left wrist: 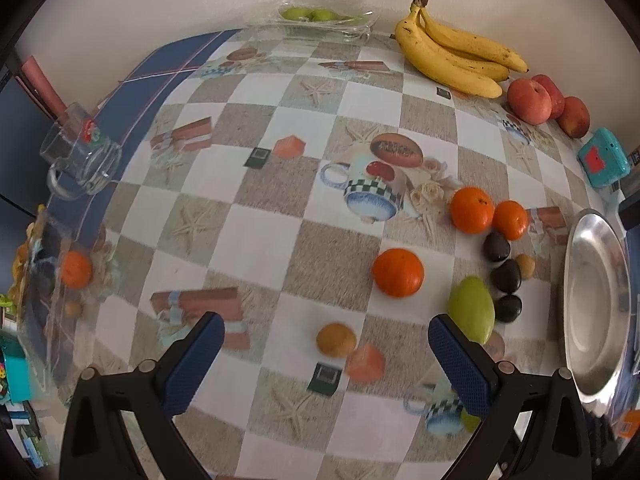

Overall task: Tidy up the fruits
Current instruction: 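Grasp the small brown round fruit with the left tool while the right tool grasps a green pear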

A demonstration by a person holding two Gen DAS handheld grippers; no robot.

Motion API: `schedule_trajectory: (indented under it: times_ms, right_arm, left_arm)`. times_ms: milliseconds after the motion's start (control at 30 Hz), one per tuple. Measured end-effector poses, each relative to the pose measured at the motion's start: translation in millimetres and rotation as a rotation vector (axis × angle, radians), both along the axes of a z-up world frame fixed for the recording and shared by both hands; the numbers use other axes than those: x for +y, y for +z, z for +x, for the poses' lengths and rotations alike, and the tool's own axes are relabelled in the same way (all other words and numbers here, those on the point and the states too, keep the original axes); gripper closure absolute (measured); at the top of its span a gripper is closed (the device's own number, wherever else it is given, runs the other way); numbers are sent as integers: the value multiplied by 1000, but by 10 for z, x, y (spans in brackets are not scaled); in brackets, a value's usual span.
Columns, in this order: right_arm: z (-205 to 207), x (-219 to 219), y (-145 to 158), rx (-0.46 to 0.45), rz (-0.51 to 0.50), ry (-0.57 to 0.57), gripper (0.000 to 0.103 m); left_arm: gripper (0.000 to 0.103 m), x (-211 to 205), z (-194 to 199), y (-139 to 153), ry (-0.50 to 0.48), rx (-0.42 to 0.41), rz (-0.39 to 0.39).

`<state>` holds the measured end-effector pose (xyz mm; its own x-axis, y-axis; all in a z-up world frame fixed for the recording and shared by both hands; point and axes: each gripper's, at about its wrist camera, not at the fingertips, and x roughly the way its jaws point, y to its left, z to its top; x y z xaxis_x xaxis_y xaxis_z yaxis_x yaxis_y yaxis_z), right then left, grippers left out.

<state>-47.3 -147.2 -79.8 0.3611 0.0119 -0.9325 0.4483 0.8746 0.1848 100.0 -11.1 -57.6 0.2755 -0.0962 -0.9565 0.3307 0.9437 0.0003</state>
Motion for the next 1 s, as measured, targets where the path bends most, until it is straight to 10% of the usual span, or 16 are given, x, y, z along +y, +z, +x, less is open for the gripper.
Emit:
schedule_trajectory:
  times_ms: [600,1000]
  right_arm:
    - [-64,-55,-93,27,47,-181,1]
    - [-25,14,-101,25,66,-203,1]
  left_arm:
    - [0,-103,-12,-55,-119,-85,3]
    - [16,105,87,-288,-30,56,-64]
